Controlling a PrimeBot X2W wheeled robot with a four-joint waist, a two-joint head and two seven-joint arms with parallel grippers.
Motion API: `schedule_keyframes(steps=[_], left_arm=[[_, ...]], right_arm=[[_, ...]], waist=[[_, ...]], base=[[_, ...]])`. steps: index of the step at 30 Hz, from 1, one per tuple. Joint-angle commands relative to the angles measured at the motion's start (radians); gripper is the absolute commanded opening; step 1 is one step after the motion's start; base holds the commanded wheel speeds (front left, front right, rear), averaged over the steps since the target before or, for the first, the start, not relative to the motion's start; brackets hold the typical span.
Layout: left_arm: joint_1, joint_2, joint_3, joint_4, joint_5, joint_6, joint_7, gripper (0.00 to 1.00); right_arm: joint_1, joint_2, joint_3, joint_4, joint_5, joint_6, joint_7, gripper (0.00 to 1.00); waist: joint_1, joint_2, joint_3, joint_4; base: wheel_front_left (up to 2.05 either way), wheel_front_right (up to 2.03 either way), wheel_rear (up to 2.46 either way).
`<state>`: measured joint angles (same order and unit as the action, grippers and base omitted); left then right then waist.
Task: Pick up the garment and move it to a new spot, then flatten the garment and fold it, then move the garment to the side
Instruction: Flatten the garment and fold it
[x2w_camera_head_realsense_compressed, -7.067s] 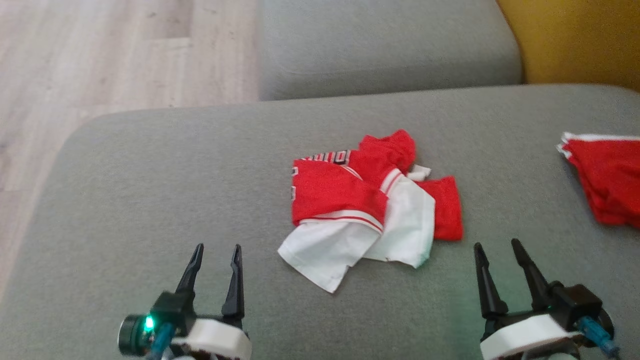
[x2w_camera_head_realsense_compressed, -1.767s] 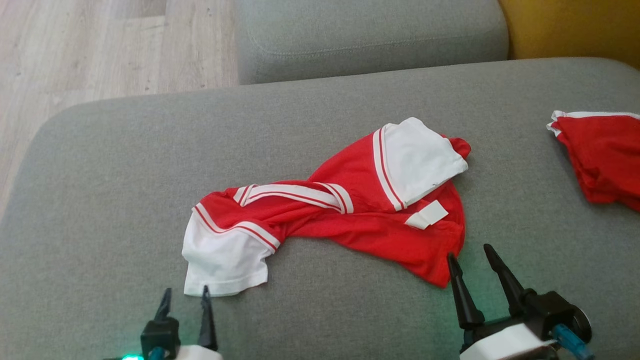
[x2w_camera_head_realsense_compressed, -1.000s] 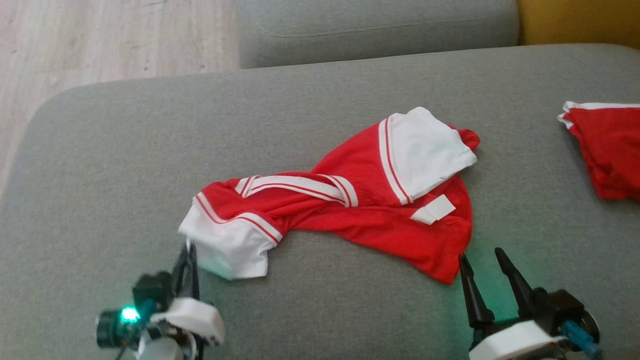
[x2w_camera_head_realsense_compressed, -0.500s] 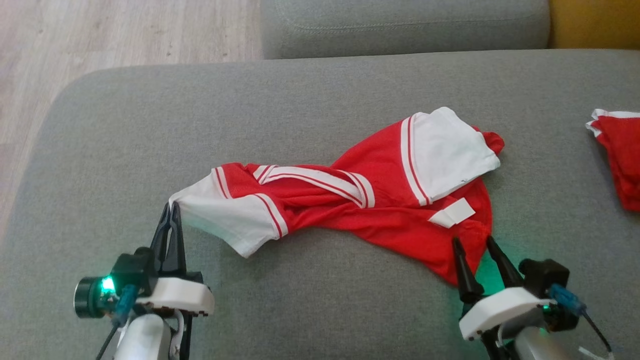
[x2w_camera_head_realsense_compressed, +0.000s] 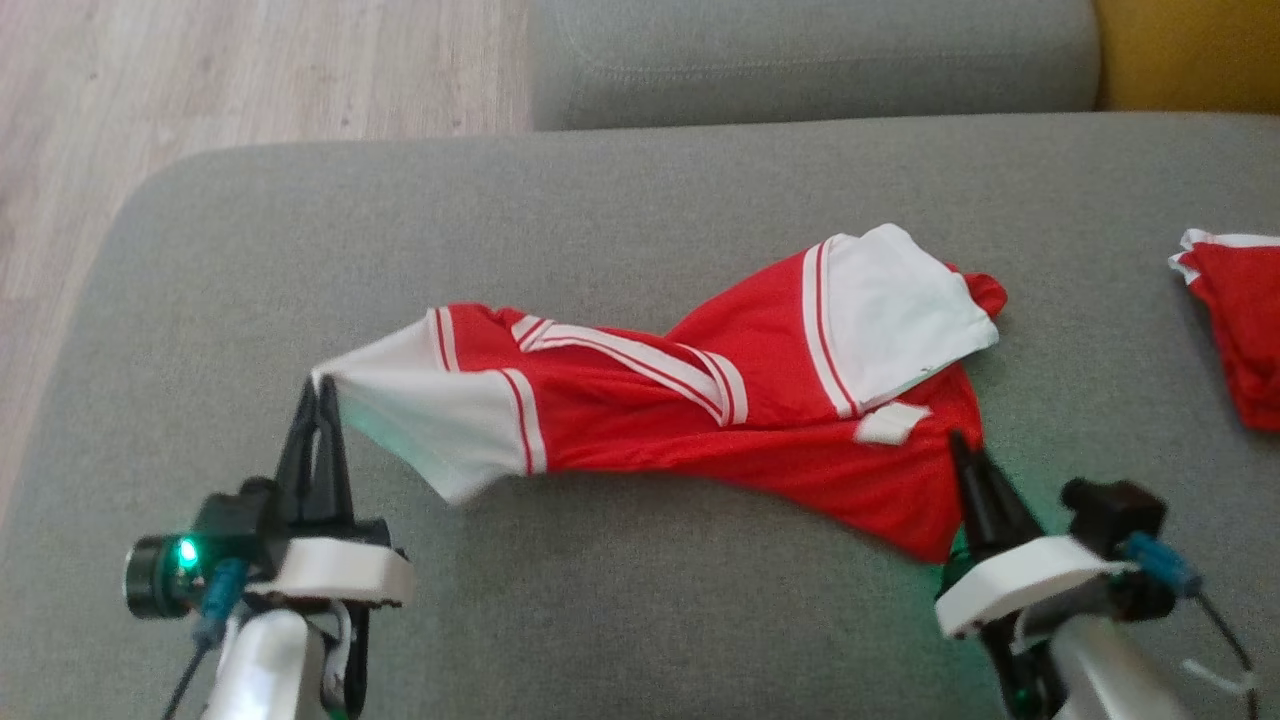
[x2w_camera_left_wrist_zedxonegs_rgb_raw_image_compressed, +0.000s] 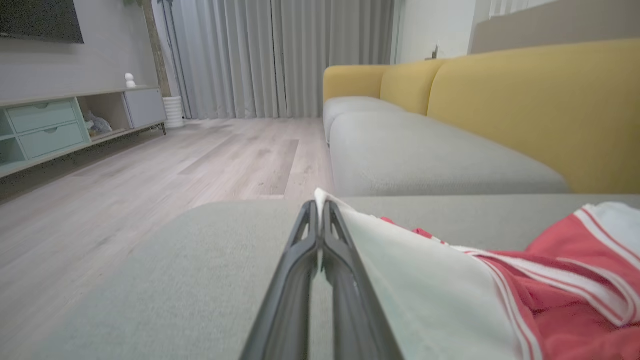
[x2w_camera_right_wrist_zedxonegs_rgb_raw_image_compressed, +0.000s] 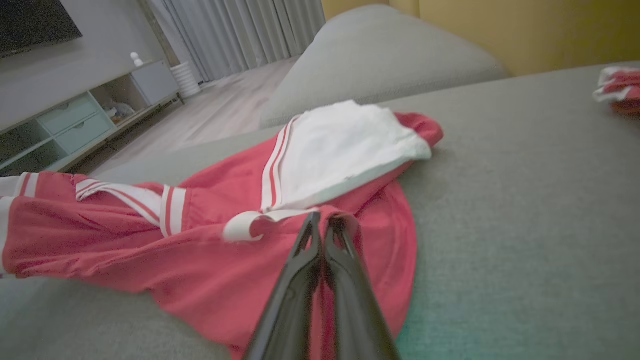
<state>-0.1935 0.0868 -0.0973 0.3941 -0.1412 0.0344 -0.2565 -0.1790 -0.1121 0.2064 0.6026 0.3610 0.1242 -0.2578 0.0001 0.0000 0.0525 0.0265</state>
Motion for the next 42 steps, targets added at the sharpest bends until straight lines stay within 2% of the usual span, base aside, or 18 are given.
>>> schedule_keyframes(steps=[1,6,11,16,21,25,31,32,38,42], left_arm=[[-0.034,0.013,0.044,-0.052,-0.009,-0.003,-0.005,0.00],[-0.077,-0.005,0.097,-0.168,-0.106,-0.066,-0.005,0.00],[-0.209,-0.013,0.095,-0.258,-0.204,-0.123,0.007,0.00],[-0.390,-0.001,0.062,-0.354,-0.269,-0.147,0.074,0.00],[-0.574,0.028,0.039,-0.382,-0.297,-0.154,0.144,0.00],[-0.696,0.042,0.027,-0.292,-0.299,-0.154,0.190,0.00],[-0.827,0.050,0.006,-0.050,-0.295,-0.153,0.229,0.00],[-0.827,0.050,0.006,-0.050,-0.295,-0.153,0.229,0.00],[-1.007,0.049,-0.023,0.154,-0.285,-0.159,0.164,0.00],[-1.146,0.046,-0.034,0.242,-0.302,-0.163,0.092,0.00]], right_arm=[[-0.022,-0.015,0.004,-0.052,-0.002,0.007,-0.004,0.00],[-0.006,-0.065,-0.073,-0.229,-0.009,0.007,-0.004,0.00],[-0.020,-0.163,-0.132,-0.424,0.001,0.007,-0.004,0.00],[-0.078,-0.280,-0.151,-0.596,-0.003,0.007,0.005,0.00],[-0.206,-0.367,-0.161,-0.708,-0.006,0.007,0.082,0.00],[-0.336,-0.405,-0.111,-0.663,-0.012,0.007,0.112,0.00],[-0.530,-0.413,0.029,-0.410,0.044,0.007,0.127,0.00],[-0.530,-0.413,0.029,-0.410,0.044,0.007,0.127,0.00],[-0.735,-0.408,0.145,-0.186,0.120,0.007,0.081,0.00],[-0.879,-0.425,0.169,-0.084,0.120,0.007,0.031,0.00]], waist=[[-0.0001,0.0000,-0.015,-0.005],[-0.0001,0.0000,-0.056,-0.017],[-0.0001,0.0000,-0.093,-0.030],[-0.0001,0.0000,-0.122,-0.048],[-0.0001,0.0000,-0.134,-0.061],[-0.0001,0.0000,-0.123,-0.056],[-0.0001,0.0000,-0.057,-0.023],[-0.0001,0.0000,-0.057,-0.023],[-0.0001,0.0000,0.077,0.014],[-0.0001,0.0000,0.145,0.029]], base=[[0.00,0.00,0.00],[0.00,0.00,0.00],[0.00,0.00,0.00],[0.00,0.00,0.00],[0.00,0.00,0.00],[0.00,0.00,0.00],[0.00,0.00,0.00],[0.00,0.00,0.00],[0.00,0.00,0.00],[0.00,0.00,0.00]])
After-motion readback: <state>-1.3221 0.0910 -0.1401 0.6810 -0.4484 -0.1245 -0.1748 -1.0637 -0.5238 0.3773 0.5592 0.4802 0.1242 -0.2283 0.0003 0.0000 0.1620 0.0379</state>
